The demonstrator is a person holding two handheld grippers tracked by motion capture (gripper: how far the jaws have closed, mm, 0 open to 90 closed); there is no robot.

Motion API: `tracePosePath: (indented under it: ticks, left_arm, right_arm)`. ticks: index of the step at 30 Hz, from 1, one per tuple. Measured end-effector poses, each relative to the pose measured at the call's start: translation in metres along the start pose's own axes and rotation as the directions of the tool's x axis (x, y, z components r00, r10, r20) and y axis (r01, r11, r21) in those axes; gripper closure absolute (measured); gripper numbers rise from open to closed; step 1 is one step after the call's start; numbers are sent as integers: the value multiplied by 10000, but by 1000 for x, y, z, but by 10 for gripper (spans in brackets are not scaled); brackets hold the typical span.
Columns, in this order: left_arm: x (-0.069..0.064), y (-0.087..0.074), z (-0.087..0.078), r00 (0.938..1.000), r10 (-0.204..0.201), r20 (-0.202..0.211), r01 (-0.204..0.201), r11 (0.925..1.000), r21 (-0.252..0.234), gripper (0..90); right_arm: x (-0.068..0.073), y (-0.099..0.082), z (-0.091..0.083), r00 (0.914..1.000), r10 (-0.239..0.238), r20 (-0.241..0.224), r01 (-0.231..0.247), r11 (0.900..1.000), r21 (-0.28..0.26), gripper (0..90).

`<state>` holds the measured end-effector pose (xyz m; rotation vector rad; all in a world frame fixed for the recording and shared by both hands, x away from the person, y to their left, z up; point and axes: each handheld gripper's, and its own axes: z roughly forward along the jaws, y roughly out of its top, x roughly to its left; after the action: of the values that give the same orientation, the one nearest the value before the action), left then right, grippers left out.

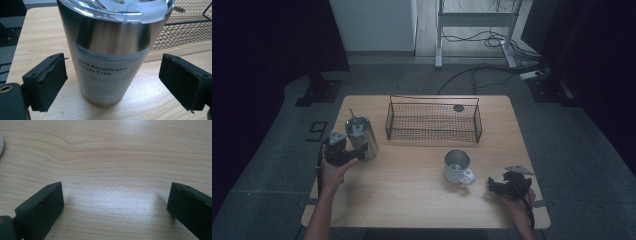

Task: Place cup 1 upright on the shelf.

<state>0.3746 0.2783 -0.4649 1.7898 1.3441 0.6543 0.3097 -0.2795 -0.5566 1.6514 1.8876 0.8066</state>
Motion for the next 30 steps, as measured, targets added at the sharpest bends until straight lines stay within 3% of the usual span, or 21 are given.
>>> tracePosePath:
  ticks: [12,22,30]
  left_arm:
    - [-1,2,12,9999,-111,-40,110,9998,-178,76]
    - [0,11,20,9997,-96,-218,96,10000,23,58]
    - [0,12,29,9997,-86,-219,82,9997,-212,39]
  right_arm:
    - [0,0,0,10000,2,-3,-2,10000,3,3]
    - [0,0,0,10000,1,-4,-1,10000,3,3]
    - [0,0,0,10000,0,1,0,10000,2,3]
